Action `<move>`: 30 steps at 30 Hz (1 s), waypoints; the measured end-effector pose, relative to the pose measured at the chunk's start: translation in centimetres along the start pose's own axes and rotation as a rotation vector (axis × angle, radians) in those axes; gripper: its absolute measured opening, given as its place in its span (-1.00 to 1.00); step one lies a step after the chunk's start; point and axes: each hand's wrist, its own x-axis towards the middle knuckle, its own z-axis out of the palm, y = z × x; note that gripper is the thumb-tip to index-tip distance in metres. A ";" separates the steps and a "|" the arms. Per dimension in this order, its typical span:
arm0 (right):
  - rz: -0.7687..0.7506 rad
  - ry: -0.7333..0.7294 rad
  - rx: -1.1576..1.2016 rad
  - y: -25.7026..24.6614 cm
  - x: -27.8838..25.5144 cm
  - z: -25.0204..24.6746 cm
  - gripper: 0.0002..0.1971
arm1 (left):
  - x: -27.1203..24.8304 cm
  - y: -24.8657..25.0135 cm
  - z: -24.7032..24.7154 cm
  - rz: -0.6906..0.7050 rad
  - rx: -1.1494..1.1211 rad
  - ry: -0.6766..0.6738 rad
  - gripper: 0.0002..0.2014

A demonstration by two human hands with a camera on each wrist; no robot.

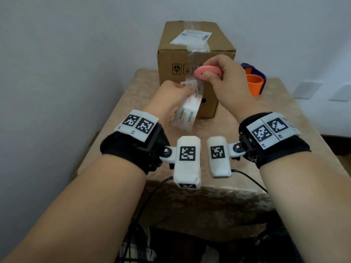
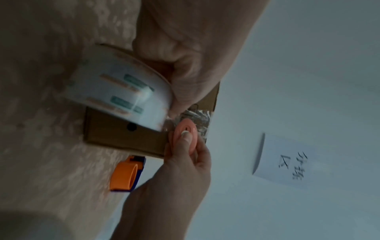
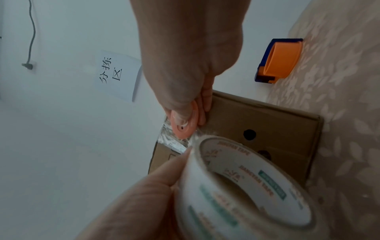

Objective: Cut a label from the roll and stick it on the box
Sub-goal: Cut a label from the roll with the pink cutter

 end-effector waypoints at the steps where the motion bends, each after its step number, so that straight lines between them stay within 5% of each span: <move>1: 0.007 -0.002 0.008 0.0 0.1 0.0 -0.83 | 0.0 0.0 0.2 -0.006 -0.002 0.008 -0.84; 10: 0.074 -0.117 0.087 0.1 -0.2 -1.2 -0.89 | 0.1 -0.5 1.0 0.008 -0.112 0.105 -0.91; 15: -0.006 -0.246 0.014 -0.3 -0.2 -1.9 -0.68 | 0.3 -0.5 1.2 0.047 -0.121 0.121 -0.98; 20: -0.070 -0.143 -0.063 -0.8 -0.2 -2.0 -0.73 | 0.5 -0.9 0.9 -0.059 -0.234 0.073 -0.87; 30: -0.024 -0.103 -0.094 -1.0 -0.3 -1.5 -0.79 | 0.3 -0.5 0.1 -0.018 -0.293 0.038 -0.82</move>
